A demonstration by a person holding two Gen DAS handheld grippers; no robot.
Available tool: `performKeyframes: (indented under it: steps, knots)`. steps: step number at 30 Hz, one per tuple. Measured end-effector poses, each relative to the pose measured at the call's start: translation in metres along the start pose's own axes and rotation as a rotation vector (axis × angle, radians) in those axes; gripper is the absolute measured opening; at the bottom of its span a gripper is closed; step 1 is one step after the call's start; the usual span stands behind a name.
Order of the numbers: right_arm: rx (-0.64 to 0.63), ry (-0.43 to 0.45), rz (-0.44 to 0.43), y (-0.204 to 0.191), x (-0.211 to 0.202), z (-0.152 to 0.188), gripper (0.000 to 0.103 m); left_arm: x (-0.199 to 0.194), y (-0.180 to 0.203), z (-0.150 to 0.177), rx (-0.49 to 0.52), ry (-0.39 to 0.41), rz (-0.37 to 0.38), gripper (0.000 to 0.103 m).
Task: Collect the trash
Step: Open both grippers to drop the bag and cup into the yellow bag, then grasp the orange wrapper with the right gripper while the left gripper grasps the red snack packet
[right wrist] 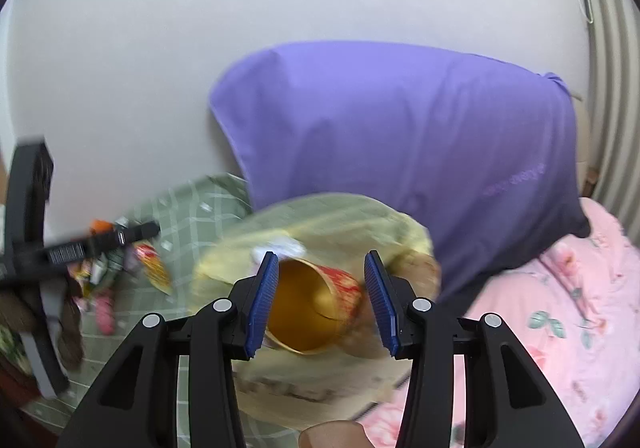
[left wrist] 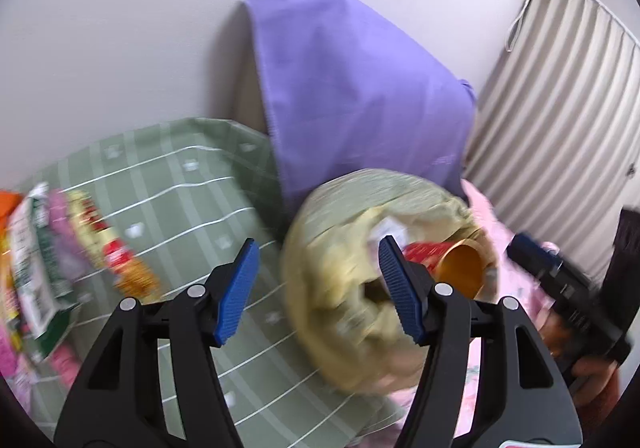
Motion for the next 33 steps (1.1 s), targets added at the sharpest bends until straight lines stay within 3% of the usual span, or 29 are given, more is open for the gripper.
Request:
performKeyframes:
  steps: [2,5,9,12,15,17,23,30,33]
  knots:
    - [0.009,0.016,-0.05,-0.012,0.0,-0.005,0.044,-0.013,-0.013,0.007,0.012,0.023,-0.045,0.059]
    - [-0.013,0.051,-0.144,-0.039,0.001,-0.014,0.056,-0.038,-0.039,0.019,0.031,0.063,-0.138,0.059]
    - [-0.072,0.072,-0.282,-0.083,0.007,-0.016,0.056,-0.07,-0.078,0.025,-0.005,0.106,-0.236,0.059]
    - [-0.124,0.019,-0.376,-0.12,0.021,-0.011,0.056,-0.098,-0.119,0.029,-0.079,0.15,-0.31,0.059]
    - [-0.188,-0.009,-0.386,-0.147,0.036,-0.005,0.056,-0.126,-0.163,0.035,-0.173,0.19,-0.377,0.06]
    - [-0.21,-0.029,-0.406,-0.163,0.043,0.0,0.056,-0.143,-0.196,0.04,-0.247,0.207,-0.404,0.068]
    - [-0.248,-0.101,-0.43,-0.202,0.073,0.016,0.056,-0.176,-0.262,0.053,-0.365,0.233,-0.495,0.069]
    - [-0.322,-0.13,-0.331,-0.242,0.12,0.019,0.056,-0.169,-0.285,0.035,-0.326,0.18,-0.477,0.069]
    - [-0.344,-0.139,-0.364,-0.259,0.133,0.016,0.056,-0.165,-0.289,0.023,-0.316,0.18,-0.466,0.069]
Point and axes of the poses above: each gripper's, at about its wrist camera, not at the fingertips, and x roughly the way its jaws point, y to its right, z to its underside, the point moved 9 cm from there along x, roughly the way its jaws point, and after that the axes turned 5 degrees about -x, right-handed, at the moved point
